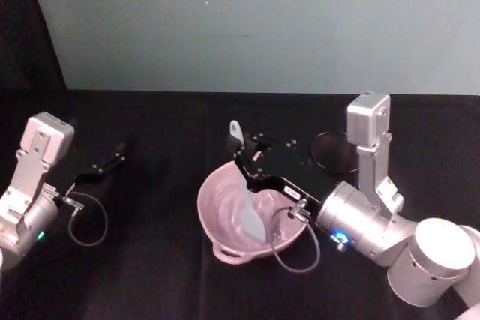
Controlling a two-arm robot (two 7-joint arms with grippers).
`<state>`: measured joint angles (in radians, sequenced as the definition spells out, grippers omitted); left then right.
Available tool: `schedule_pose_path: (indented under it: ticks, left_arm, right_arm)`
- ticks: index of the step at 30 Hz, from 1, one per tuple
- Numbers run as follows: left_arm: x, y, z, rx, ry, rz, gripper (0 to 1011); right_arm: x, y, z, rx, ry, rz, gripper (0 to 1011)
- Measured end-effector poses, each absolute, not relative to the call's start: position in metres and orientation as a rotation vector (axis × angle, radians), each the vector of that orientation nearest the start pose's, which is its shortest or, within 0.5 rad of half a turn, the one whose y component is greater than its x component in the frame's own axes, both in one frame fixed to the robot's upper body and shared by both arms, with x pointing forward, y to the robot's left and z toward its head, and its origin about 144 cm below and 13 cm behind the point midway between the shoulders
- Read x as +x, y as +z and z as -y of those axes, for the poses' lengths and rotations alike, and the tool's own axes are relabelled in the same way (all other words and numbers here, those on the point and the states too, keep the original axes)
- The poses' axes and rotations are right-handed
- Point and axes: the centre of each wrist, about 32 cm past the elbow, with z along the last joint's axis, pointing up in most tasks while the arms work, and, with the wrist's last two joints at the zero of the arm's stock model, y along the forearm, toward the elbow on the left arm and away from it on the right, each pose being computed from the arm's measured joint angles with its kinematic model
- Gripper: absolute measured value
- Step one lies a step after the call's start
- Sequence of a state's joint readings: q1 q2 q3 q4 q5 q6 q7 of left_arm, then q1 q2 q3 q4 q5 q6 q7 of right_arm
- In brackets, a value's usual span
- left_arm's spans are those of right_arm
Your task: Use the one hand to pick up the spoon and stir the clear water in the bowl.
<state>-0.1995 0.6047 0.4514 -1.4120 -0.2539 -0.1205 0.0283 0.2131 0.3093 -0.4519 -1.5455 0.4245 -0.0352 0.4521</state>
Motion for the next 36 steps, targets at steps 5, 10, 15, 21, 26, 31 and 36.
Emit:
schedule_pose_path:
  ticks: [5,10,15,21,26,31,36]
  left_arm:
    - [0.489,1.14,-0.31,0.305,1.248,0.285,1005]
    - [0.489,1.14,-0.31,0.304,1.248,0.285,1005]
    - [0.489,1.14,-0.31,0.304,1.248,0.285,1005]
    - [0.489,1.14,-0.31,0.304,1.248,0.285,1005]
    - [0.489,1.14,-0.31,0.304,1.248,0.285,1005]
    - [0.489,1.14,-0.31,0.304,1.248,0.285,1005]
    - [0.489,1.14,-0.31,0.304,1.248,0.285,1005]
  right_arm:
    - [0.495,1.175,0.176,0.101,-0.684,0.008,127]
    - [0.502,1.175,0.17,0.116,-0.681,0.008,127]
    - [0.513,1.174,0.164,0.127,-0.677,0.014,127]
    - [0.529,1.17,0.162,0.122,-0.688,0.031,127]
    - [0.544,1.17,0.171,0.117,-0.731,0.054,127]
    - [0.546,1.174,0.184,0.119,-0.767,0.071,127]
    - [0.541,1.178,0.199,0.118,-0.793,0.087,127]
